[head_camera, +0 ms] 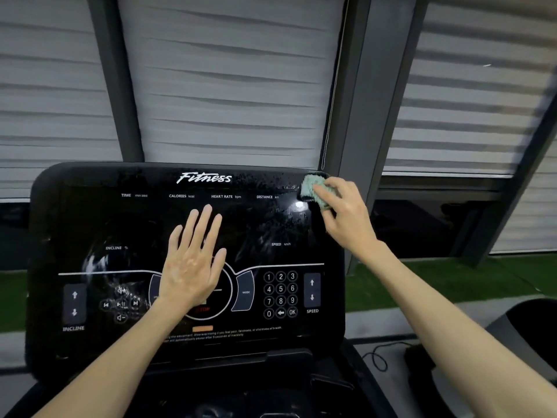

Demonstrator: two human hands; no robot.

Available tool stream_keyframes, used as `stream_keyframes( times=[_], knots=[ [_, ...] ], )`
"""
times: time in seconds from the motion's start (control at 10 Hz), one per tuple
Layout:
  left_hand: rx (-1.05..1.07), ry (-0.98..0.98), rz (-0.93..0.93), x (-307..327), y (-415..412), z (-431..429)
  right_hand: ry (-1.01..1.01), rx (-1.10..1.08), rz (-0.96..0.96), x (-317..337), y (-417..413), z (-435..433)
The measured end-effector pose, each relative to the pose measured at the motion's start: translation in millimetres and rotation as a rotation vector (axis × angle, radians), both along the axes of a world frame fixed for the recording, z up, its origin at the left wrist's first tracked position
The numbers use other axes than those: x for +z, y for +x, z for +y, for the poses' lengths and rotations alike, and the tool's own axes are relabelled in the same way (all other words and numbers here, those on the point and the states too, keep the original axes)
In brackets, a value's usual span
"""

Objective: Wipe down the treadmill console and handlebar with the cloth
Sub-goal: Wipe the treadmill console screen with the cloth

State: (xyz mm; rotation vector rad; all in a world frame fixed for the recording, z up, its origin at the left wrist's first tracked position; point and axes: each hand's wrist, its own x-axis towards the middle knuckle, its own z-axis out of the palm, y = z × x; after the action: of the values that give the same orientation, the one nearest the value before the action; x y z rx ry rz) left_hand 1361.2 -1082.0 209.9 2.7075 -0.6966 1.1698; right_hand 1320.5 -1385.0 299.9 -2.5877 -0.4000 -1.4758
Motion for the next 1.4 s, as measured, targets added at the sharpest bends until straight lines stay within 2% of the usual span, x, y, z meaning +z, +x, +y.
stream_keyframes(
  times=[0.3, 0.4, 0.6, 0.7, 0.8, 0.9, 1.1, 1.2, 1.3, 1.4],
  knots=[
    [0.002, -0.01, -0.007, 0, -2, 0, -0.128, 0.096, 0.185, -105, -60, -7],
    [0.0, -0.012, -0.014, -1, -2, 0, -0.142, 0.087, 0.168, -90, -55, -10],
    [-0.006, -0.013, -0.024, 0, -1, 0, -0.154, -0.011, 0.045, 9, 6, -13],
    [-0.003, -0.014, -0.028, -1, -1, 0, -0.155, -0.043, 0.023, 30, 17, -9],
    [-0.007, -0.008, -0.03, 0, -1, -1, -0.151, -0.042, 0.012, 20, 7, -5],
    [-0.009, -0.011, -0.03, -1, -1, 0, -0.168, 0.018, 0.054, -31, -21, -4],
    [0.0, -0.004, -0.029, -1, -2, 0, -0.193, 0.145, 0.242, -177, -108, -3],
    [-0.003, 0.003, -0.027, -1, -1, 0, -0.197, 0.163, 0.358, -203, -122, -4],
    [0.005, 0.007, -0.027, -1, -1, 0, -0.229, 0.186, 0.352, -176, -113, -3],
    [0.009, 0.01, -0.031, -1, -1, 0, -0.102, 0.073, 0.285, -121, -82, -4]
  ],
)
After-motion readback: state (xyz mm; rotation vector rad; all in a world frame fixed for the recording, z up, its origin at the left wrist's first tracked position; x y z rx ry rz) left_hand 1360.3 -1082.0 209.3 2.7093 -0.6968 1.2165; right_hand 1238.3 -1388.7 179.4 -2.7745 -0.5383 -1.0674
